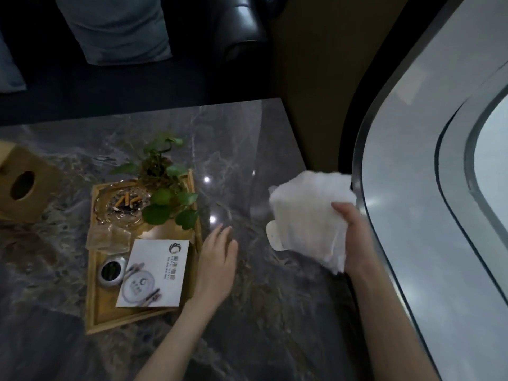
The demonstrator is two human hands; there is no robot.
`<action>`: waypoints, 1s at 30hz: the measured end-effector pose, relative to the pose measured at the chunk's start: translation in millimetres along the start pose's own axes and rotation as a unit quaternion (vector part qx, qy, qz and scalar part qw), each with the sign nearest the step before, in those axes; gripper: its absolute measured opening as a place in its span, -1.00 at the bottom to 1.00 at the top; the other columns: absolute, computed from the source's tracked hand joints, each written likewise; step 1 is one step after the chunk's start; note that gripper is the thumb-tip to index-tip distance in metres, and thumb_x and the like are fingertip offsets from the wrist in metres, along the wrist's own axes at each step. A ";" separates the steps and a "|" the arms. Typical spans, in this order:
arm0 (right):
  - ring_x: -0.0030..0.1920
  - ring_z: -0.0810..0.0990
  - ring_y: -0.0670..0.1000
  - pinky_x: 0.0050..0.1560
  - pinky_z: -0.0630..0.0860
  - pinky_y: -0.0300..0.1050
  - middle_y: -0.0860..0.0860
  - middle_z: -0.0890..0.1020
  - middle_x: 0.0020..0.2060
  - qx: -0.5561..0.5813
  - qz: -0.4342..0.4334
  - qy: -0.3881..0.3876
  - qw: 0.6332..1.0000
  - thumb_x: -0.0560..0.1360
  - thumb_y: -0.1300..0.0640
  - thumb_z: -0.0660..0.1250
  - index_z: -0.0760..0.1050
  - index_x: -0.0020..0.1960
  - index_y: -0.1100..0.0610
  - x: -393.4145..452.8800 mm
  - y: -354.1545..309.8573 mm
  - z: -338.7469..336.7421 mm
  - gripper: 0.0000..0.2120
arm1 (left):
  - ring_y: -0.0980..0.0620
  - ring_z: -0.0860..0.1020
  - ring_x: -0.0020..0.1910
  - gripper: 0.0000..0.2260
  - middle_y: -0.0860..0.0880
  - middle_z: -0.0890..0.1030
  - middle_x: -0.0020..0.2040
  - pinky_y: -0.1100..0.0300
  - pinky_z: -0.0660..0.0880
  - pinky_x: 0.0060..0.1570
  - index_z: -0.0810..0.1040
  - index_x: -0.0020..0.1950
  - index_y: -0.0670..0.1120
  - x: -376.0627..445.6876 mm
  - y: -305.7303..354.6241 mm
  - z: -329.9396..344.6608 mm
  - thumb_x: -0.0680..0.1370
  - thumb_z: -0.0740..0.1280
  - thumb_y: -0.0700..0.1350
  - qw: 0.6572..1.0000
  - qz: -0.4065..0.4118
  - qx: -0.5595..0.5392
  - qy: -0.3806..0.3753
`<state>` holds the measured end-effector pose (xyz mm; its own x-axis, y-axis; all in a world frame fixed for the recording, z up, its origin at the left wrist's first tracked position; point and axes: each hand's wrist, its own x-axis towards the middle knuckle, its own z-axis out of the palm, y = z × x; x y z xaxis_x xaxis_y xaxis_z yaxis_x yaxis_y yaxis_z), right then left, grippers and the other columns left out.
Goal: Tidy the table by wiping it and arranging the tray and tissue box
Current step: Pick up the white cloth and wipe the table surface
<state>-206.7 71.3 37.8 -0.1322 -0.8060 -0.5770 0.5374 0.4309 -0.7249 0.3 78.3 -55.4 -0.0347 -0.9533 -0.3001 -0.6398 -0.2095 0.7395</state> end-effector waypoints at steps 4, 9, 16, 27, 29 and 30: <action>-0.03 0.58 0.06 -0.02 0.48 -0.02 0.11 0.62 -0.03 -0.343 -0.114 0.043 0.932 0.53 0.10 0.16 0.47 0.12 0.14 37.9 -13.7 8.8 -0.77 | 0.05 -0.18 0.49 -0.42 -0.02 -0.14 0.51 0.09 -0.17 0.44 0.03 0.49 -0.06 4.1 -24.6 20.1 0.52 -0.17 0.16 0.979 0.046 0.197 0.011; 0.42 0.27 0.07 0.44 0.15 0.18 0.09 0.37 0.39 -0.579 -0.236 0.025 0.780 0.49 -0.03 0.13 0.21 0.41 0.14 115.3 26.4 9.3 -0.47 | -0.14 0.03 0.49 -0.45 -0.23 0.07 0.51 -0.07 0.02 0.41 0.14 0.46 -0.15 13.8 -32.7 26.9 0.57 -0.16 0.12 0.942 0.044 0.329 0.048; 0.52 -0.24 0.04 0.45 -0.34 0.08 0.10 -0.16 0.53 -0.731 -0.159 -0.019 0.663 0.54 -0.25 -0.11 -0.19 0.52 0.06 146.5 87.9 17.1 -0.33 | -0.19 0.16 0.46 -0.40 -0.27 0.19 0.47 0.00 0.01 0.46 0.18 0.43 -0.25 19.7 -34.1 28.1 0.57 -0.26 0.11 0.932 0.015 0.361 0.033; 0.52 -0.22 0.11 0.48 -0.29 0.08 0.20 -0.16 0.52 -0.751 -0.158 0.082 0.635 0.52 -0.27 -0.13 -0.22 0.51 0.15 168.8 92.0 24.2 -0.27 | -0.17 0.13 0.47 -0.41 -0.25 0.21 0.47 0.05 -0.08 0.41 0.19 0.43 -0.24 20.6 -34.3 27.6 0.58 -0.25 0.10 0.936 0.029 0.347 0.045; 0.52 -0.22 0.12 0.49 -0.27 0.09 0.21 -0.15 0.52 -0.757 -0.161 0.095 0.626 0.51 -0.29 -0.12 -0.22 0.51 0.16 169.5 94.7 29.9 -0.24 | -0.17 0.13 0.47 -0.42 -0.25 0.21 0.47 0.05 -0.08 0.41 0.19 0.43 -0.24 21.1 -35.2 27.9 0.58 -0.24 0.09 0.937 0.030 0.344 0.047; 0.52 -0.21 0.12 0.49 -0.26 0.09 0.21 -0.14 0.52 -0.760 -0.164 0.095 0.622 0.51 -0.30 -0.11 -0.22 0.51 0.16 168.8 95.4 32.8 -0.23 | -0.16 0.12 0.47 -0.42 -0.25 0.21 0.47 0.05 -0.08 0.41 0.19 0.43 -0.24 21.2 -36.0 27.9 0.58 -0.24 0.09 0.938 0.031 0.343 0.049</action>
<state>-150.4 -36.9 -116.4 -0.1996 -0.9517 -0.2333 -0.9333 0.2572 -0.2505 1.2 71.7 -105.3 -0.0390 -0.9813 -0.1884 -0.9832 0.0041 0.1824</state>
